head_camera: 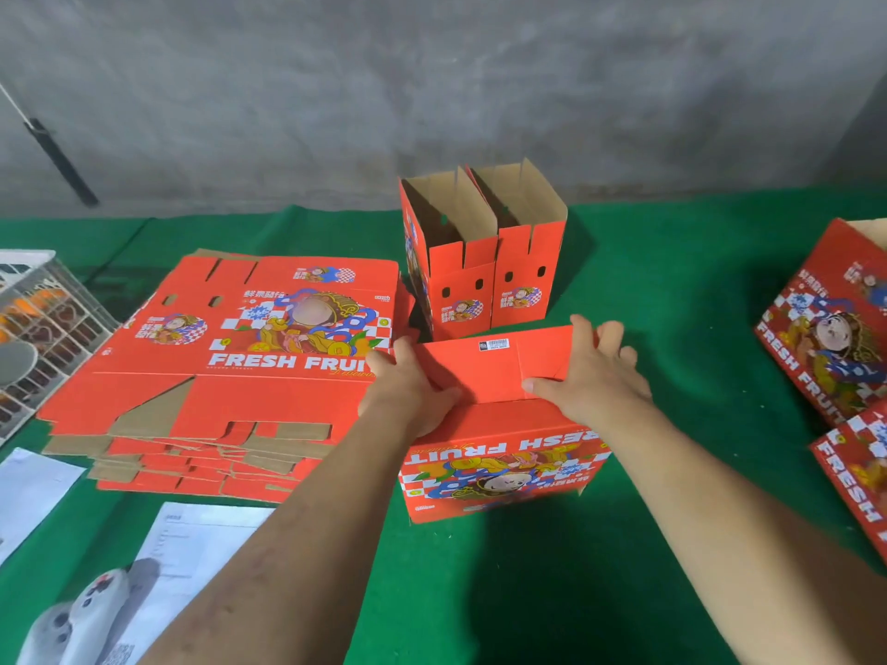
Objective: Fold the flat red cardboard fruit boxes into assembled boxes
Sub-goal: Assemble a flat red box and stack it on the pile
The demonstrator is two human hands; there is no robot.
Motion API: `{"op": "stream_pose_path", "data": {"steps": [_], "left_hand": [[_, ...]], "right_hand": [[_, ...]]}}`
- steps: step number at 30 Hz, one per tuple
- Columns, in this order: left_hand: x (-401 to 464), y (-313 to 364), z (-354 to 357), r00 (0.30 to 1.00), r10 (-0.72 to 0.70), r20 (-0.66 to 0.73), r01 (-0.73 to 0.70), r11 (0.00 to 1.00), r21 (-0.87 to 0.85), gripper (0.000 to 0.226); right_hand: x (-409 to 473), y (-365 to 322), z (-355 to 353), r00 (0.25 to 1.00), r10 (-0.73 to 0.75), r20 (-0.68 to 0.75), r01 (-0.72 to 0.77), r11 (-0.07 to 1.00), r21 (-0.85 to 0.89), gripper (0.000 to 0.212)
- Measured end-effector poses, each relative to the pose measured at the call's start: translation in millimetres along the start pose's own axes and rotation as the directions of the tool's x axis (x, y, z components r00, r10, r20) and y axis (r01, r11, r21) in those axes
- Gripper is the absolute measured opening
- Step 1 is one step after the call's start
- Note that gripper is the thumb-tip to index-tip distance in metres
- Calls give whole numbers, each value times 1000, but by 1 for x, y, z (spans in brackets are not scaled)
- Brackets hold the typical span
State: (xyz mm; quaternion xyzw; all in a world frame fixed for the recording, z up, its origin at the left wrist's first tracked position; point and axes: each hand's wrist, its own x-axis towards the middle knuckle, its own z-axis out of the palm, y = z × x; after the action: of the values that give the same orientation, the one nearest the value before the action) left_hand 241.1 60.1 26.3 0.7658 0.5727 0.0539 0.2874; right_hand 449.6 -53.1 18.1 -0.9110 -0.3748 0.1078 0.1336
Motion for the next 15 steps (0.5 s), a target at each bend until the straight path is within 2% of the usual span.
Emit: {"op": "stream_pose_path", "data": {"steps": [2,4,5,7,9,11,13,15], "left_hand": [[0,-1,-1,1000,15,1,-15,987,-160,101],[-1,-3,-4,1000,-31,-1,26,868,-496,95],[-4,-3,-6,997,-70,23,69,768,-637,85],[-7,-3,-6,988,-126,85,145,622,-769,52],[-14,-5,-8,985,-157,75,150,549,-822,37],[-20,-4,-10,984,-178,11,99,494,-864,30],[-27,-2,-6,984,-166,-67,14,442,-897,23],[-36,2,-2,989,-103,-106,-63,358,-932,8]], "right_hand": [[-4,1,1,1000,6,-13,-7,1000,-25,118],[-7,3,0,1000,3,7,-3,1000,28,117],[-8,4,-2,999,13,34,-16,996,83,115],[-13,6,-11,996,46,82,-68,955,288,112],[-17,9,-22,991,117,64,-133,827,546,111],[-18,18,-32,969,237,73,-218,676,704,106],[-21,28,-38,926,308,216,-353,511,784,96],[-25,40,-37,887,266,379,-458,391,798,85]]}}
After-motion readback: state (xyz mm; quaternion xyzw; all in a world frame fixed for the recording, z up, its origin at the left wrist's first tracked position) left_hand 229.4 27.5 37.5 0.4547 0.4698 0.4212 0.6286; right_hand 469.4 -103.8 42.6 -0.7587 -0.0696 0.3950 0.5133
